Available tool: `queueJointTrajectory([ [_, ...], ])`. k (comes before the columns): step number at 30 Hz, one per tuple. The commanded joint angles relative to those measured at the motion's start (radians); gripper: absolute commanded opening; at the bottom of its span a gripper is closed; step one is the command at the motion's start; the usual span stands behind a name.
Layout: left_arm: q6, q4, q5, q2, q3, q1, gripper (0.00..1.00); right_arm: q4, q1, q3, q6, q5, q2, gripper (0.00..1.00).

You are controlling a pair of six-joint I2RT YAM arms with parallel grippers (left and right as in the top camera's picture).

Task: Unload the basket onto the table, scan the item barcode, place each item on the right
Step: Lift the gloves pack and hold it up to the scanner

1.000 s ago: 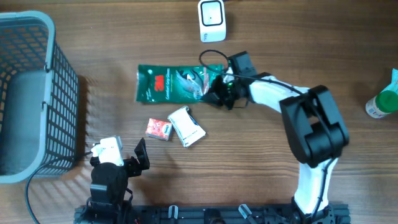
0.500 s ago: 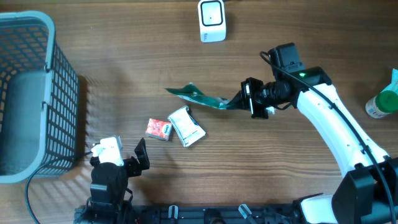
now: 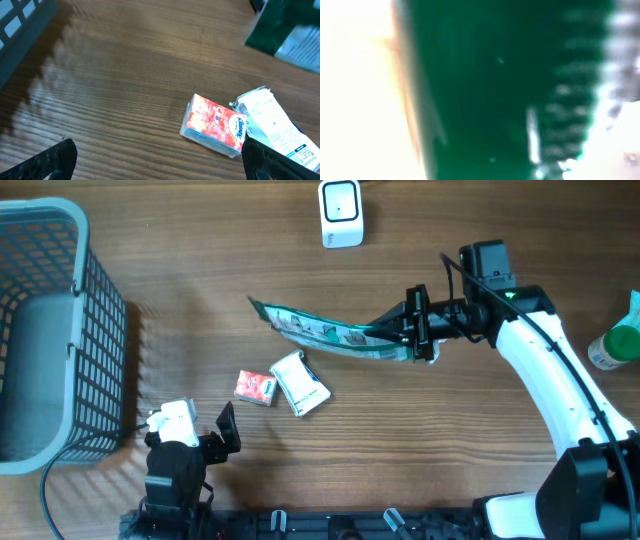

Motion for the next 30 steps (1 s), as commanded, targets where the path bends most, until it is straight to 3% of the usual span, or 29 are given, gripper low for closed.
queueJointTrajectory([
  [1,0.019,0.003,-0.010,-0.003,-0.008,0.006,1.00,0.103,-0.004,0.003,0.016,-0.244,-0.009,0.04],
  [5,0.019,0.003,-0.010,-0.004,-0.008,0.006,1.00,0.124,-0.016,0.003,0.016,-0.341,-0.009,0.04],
  [8,0.019,0.003,-0.010,-0.003,-0.008,0.006,1.00,0.164,-0.040,0.003,0.016,-0.217,-0.009,0.04],
  [15,0.019,0.003,-0.010,-0.003,-0.008,0.006,1.00,-0.137,-0.115,0.003,0.016,-0.173,0.047,0.04],
  [22,0.019,0.003,-0.010,-0.003,-0.008,0.006,1.00,-0.142,-0.113,0.003,0.015,-0.174,0.066,0.04],
  [25,0.019,0.003,-0.010,-0.003,-0.008,0.006,1.00,0.061,-0.098,0.003,-0.108,-0.175,0.066,0.05],
  [27,0.019,0.003,-0.010,-0.003,-0.008,0.006,1.00,0.473,-0.063,0.003,-0.277,-0.195,0.066,0.05],
  [28,0.019,0.003,-0.010,-0.003,-0.008,0.006,1.00,0.763,-0.037,0.003,-0.458,-0.113,0.066,0.04],
  [30,0.019,0.003,-0.010,-0.003,-0.008,0.006,1.00,1.038,-0.011,0.003,-0.482,-0.042,0.066,0.04],
])
